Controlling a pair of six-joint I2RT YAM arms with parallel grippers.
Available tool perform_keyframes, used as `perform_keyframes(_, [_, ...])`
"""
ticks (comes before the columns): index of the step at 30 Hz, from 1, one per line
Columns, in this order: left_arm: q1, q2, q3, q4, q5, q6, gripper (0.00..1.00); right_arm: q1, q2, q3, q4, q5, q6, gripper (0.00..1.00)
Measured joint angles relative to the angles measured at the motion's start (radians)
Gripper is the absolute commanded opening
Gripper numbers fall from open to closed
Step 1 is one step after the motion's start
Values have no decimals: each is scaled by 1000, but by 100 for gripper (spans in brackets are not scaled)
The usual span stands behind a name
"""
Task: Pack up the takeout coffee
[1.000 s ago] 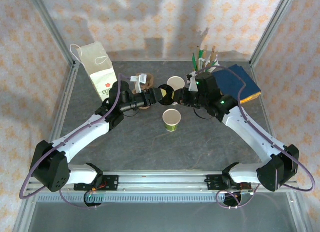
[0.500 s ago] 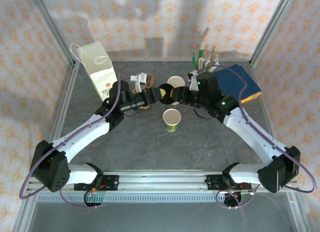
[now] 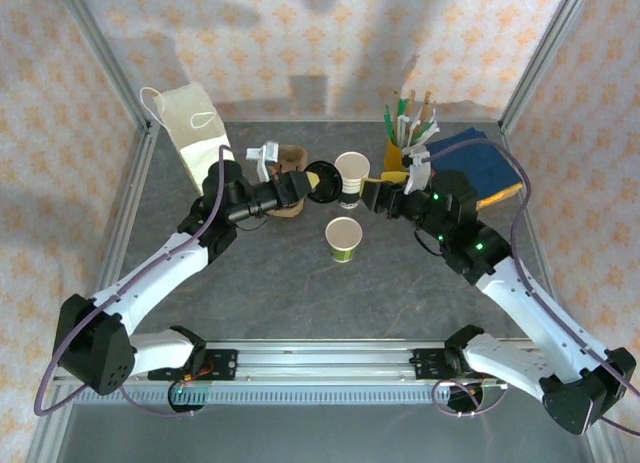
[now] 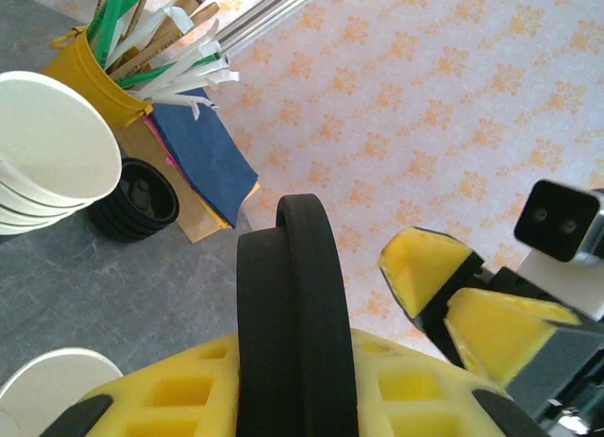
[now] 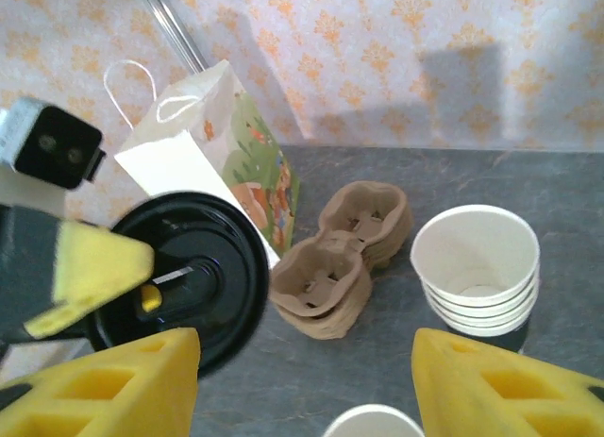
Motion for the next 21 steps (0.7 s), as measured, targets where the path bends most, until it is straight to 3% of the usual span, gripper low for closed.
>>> perform_keyframes(13, [61,-68,-66,-92,40,-163,11,16,-28,-210,356,-26,-340,62])
perform_keyframes(21, [76,-116,-160,-80,46,-327,11,202,-33,-316,473,17,-698,61])
